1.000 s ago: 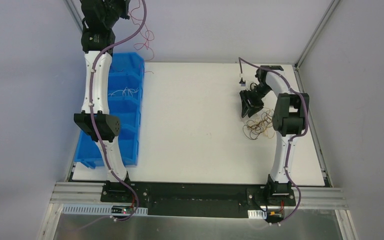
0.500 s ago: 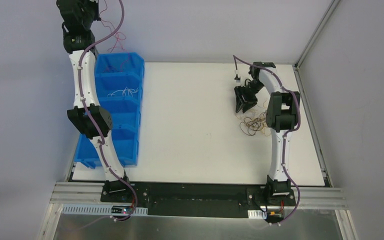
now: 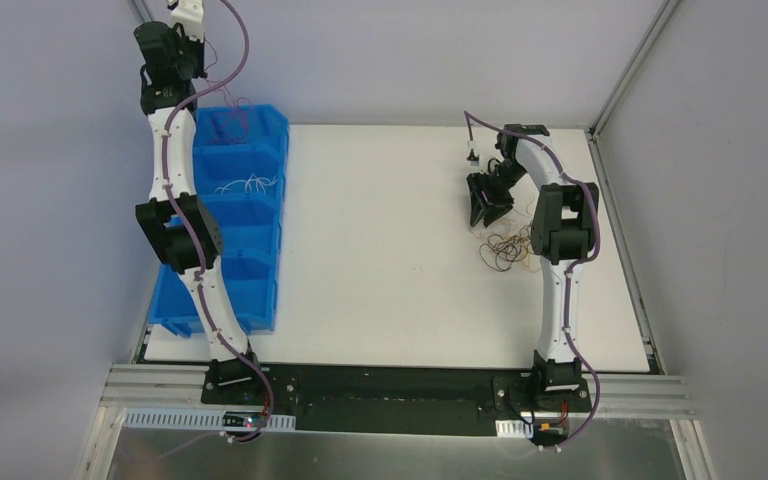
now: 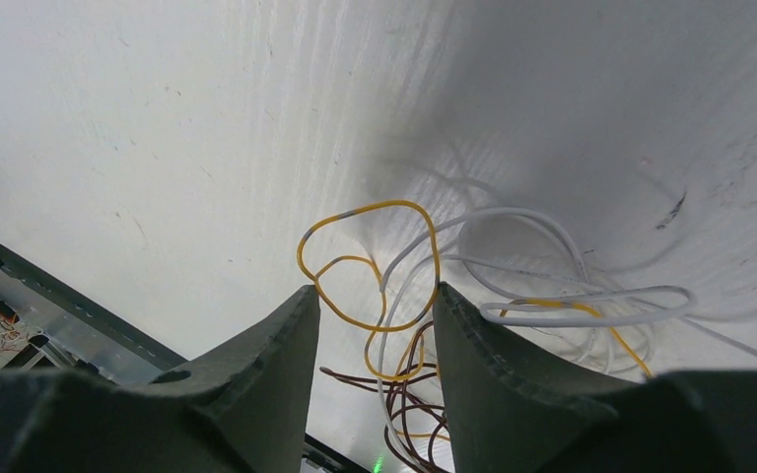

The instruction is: Untangle the cables

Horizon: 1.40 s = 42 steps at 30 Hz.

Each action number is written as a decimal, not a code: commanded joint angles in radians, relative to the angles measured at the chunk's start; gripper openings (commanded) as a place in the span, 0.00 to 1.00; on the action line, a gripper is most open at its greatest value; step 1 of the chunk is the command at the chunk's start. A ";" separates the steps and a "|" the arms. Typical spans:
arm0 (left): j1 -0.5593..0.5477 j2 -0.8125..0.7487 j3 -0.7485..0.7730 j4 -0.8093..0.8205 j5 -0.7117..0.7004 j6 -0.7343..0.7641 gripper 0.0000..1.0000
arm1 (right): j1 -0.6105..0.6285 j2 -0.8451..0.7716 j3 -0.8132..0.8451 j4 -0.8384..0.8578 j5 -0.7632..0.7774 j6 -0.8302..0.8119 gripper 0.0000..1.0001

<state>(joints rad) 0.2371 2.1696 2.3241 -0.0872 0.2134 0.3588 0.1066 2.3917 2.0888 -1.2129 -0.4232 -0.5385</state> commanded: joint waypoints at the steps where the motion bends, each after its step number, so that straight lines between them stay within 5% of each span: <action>1: 0.007 0.017 -0.002 0.033 -0.061 0.027 0.13 | 0.003 -0.031 0.030 -0.044 0.001 0.013 0.49; 4: 0.006 -0.010 -0.018 0.010 -0.061 -0.003 0.37 | 0.000 -0.062 0.037 -0.043 -0.014 0.024 0.50; 11: 0.004 -0.152 -0.183 -0.002 -0.056 -0.072 0.59 | -0.051 -0.188 -0.027 -0.046 -0.007 0.015 0.56; 17: 0.005 -0.214 -0.265 -0.114 -0.050 -0.137 0.93 | -0.149 -0.272 -0.167 -0.043 0.119 -0.021 0.70; 23: 0.008 -0.138 -0.092 -0.456 -0.020 -0.235 0.99 | -0.183 -0.315 -0.271 -0.016 0.186 -0.050 0.72; 27: 0.009 -0.208 -0.173 -0.479 0.127 -0.267 0.99 | -0.177 -0.309 -0.331 0.028 0.258 -0.048 0.82; 32: -0.016 -0.279 -0.268 -0.479 0.333 -0.268 0.99 | -0.154 -0.212 -0.325 0.098 0.297 -0.011 0.82; 35: -0.041 -0.329 -0.340 -0.473 0.408 -0.257 0.99 | -0.109 -0.152 -0.273 0.109 0.249 -0.030 0.69; 39: -0.083 -0.403 -0.476 -0.430 0.465 -0.249 0.98 | -0.021 -0.079 -0.147 0.024 0.055 -0.063 0.22; 42: -0.134 -0.441 -0.577 -0.410 0.514 -0.208 0.90 | 0.047 -0.090 -0.100 -0.027 -0.103 -0.096 0.01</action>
<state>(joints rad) 0.1562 1.8206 1.8347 -0.5392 0.5991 0.1162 0.0570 2.3096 1.9041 -1.1610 -0.2802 -0.5861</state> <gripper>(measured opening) 0.942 0.104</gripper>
